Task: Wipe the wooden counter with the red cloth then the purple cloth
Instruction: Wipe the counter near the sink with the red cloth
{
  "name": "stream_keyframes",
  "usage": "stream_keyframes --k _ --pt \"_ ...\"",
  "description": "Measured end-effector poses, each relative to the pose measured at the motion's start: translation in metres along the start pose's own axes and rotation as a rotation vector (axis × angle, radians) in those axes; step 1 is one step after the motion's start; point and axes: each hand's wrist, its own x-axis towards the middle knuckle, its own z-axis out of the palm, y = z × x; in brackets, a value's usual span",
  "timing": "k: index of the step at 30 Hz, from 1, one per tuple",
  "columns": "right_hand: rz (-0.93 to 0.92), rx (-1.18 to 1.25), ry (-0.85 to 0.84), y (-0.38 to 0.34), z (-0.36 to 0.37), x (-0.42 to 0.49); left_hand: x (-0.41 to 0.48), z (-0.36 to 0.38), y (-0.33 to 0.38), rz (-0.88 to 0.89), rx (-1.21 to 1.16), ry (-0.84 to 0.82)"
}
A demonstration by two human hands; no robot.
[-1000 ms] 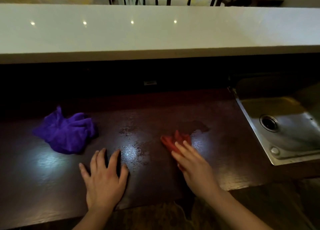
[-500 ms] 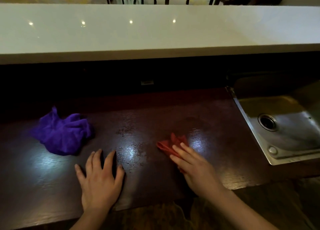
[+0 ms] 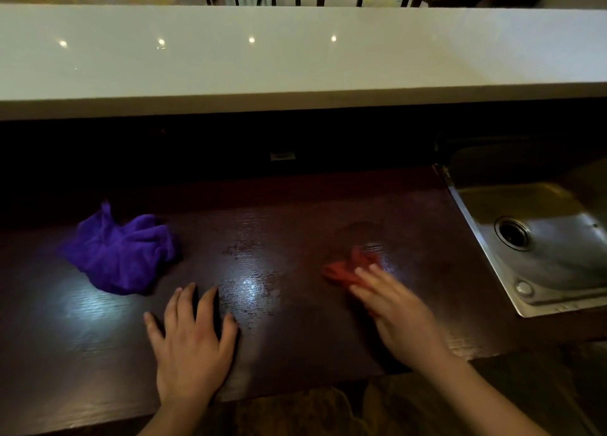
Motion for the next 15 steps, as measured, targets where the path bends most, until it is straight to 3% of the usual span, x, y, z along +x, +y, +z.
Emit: stream_keyframes --k 3,6,9,13,15 --pt "0.41 0.056 0.155 0.031 -0.013 0.023 0.001 0.0 0.001 0.002 0.013 -0.008" --pt "0.53 0.08 0.237 0.03 -0.011 0.076 0.0 0.0 0.001 0.002 0.02 -0.011" --pt "0.447 0.118 0.161 0.007 -0.002 0.106 0.0 0.0 0.002 -0.003 0.024 -0.01" --pt "0.009 0.087 -0.07 -0.03 0.015 0.06 0.001 0.001 0.0 -0.004 0.023 -0.007" --pt "-0.056 0.071 -0.088 -0.02 0.01 0.037 0.001 0.002 -0.001 0.001 0.027 -0.009"
